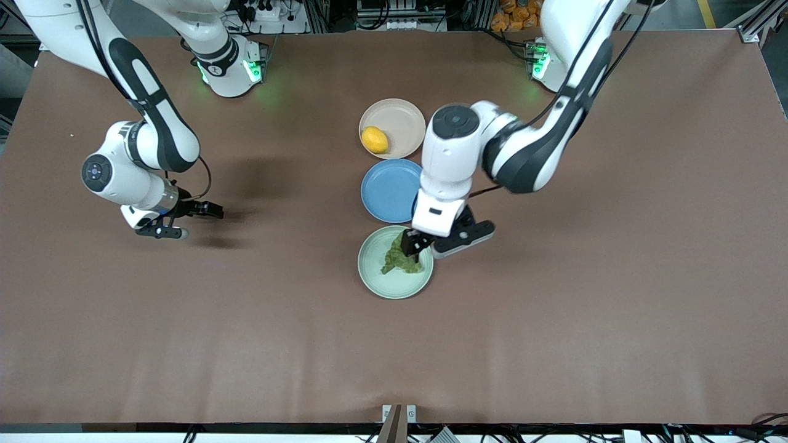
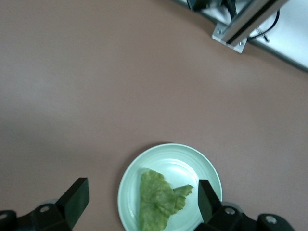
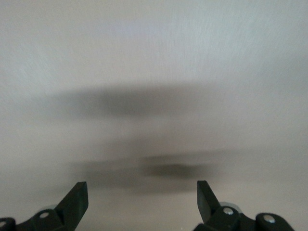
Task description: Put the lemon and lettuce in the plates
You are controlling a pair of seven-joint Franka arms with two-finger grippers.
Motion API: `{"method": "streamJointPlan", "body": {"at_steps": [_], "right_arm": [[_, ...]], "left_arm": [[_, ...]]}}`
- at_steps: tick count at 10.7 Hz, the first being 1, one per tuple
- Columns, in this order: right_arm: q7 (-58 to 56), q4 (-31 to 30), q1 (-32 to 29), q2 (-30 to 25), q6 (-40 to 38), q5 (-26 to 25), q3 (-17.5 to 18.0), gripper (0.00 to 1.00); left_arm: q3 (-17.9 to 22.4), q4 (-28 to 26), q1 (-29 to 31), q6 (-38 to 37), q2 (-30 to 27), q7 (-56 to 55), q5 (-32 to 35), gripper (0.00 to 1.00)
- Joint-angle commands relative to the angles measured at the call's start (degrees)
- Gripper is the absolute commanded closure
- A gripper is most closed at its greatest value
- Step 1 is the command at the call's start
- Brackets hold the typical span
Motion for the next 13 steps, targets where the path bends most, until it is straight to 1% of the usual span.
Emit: {"method": "streamJointPlan", "body": {"at_steps": [1,2,3,4,5,7,9,11,12,13], "right_arm": [[0.1,5.6,-1.4,-1.9,-0.4,-4.8,-0.1,0.00],[0.1,8.1,-1.9,-2.0,-1.6,-7.8,-0.6,0.00],[0.2,10.9,-2.0,-2.7,-4.8,-10.5,-0.9,0.00],[0.3,14.9,-2.0,-3.2,-9.8,-10.7,-0.9,0.00],[0.4,20.2,-1.8,-3.2,-15.9,-10.7,-0.8,0.00],[0.8,29.6,-1.4,-3.1,-27.8,-10.7,-0.6,0.00],[1.2,34.9,-1.2,-3.5,-36.8,-10.6,-0.4,0.00],[1.6,34.9,-0.9,-6.7,-41.6,-10.3,-0.4,0.00],[1.6,33.1,-0.2,-8.4,-42.3,-10.2,-0.4,0.00],[1.6,29.6,0.4,-10.7,-41.6,-10.2,-0.4,0.00]], "left_arm": [[-0.5,-2.0,3.1,-7.0,-7.5,12.6,-6.6,0.00],[-0.5,-2.0,5.3,-9.7,-9.7,17.5,-8.6,0.00],[-0.6,-2.2,7.4,-13.2,-12.2,23.4,-10.6,0.00],[-0.5,-2.3,9.5,-15.9,-14.4,29.3,-13.4,0.00],[-0.5,-2.3,11.7,-18.7,-16.2,33.1,-15.9,0.00],[-0.5,-2.3,14.3,-25.5,-19.2,39.9,-16.2,0.00],[-0.5,-2.4,17.4,-30.3,-22.1,44.9,-16.3,0.00],[-0.5,-2.4,19.2,-32.9,-24.0,46.2,-16.4,0.00],[-0.4,-2.3,19.4,-34.3,-25.0,46.2,-16.4,0.00],[0.0,-2.3,19.5,-36.0,-26.1,46.3,-16.4,0.00]]}}
